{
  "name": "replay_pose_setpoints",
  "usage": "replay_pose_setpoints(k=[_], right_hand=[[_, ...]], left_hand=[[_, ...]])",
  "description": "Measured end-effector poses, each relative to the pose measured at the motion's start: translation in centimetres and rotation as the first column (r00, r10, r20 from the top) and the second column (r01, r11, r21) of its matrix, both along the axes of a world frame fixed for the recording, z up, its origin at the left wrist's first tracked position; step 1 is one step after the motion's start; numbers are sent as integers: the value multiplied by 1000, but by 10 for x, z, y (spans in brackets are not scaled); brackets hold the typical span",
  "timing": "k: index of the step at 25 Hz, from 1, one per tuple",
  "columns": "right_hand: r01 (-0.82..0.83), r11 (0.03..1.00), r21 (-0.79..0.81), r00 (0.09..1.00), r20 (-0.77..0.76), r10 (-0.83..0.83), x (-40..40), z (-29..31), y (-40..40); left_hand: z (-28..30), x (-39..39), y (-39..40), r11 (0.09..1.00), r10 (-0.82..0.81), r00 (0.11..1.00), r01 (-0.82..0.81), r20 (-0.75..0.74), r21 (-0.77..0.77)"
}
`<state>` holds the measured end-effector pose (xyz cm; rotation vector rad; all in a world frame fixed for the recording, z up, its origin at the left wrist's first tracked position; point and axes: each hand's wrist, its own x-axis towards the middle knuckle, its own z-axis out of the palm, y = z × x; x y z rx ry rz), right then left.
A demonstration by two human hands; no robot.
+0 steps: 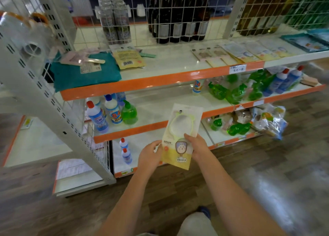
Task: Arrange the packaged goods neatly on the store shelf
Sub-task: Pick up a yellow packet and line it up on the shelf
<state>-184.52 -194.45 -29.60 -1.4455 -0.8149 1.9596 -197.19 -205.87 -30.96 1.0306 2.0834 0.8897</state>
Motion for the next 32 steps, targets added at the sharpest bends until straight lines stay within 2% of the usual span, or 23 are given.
replay_pose_setpoints(k=[3,6,9,13,20,25,32], right_hand=[[-25,1000,1,999,-44,25,20,-4,18],[-50,999,14,995,-82,51,38,-7,39],[-40,998,41,991,-129,45,59,2,74],[-10,995,97,991,-135,23,85,17,129],[107,988,110,984,-154,-89,164,25,208],[181,975,132,979,-116,-166,229,26,253],[277,953,121,956,-139,-260,287,27,283]], left_hand=[[1,7,22,999,25,999,-23,36,-46],[4,15,48,993,10,1000,-11,-5,-114],[13,26,85,995,31,999,-30,12,-91],[33,44,145,998,17,999,-20,-43,-64],[48,105,237,994,-108,990,105,-88,-38],[48,161,290,978,-209,976,208,-59,-22],[63,215,346,935,-354,934,354,-58,-15]])
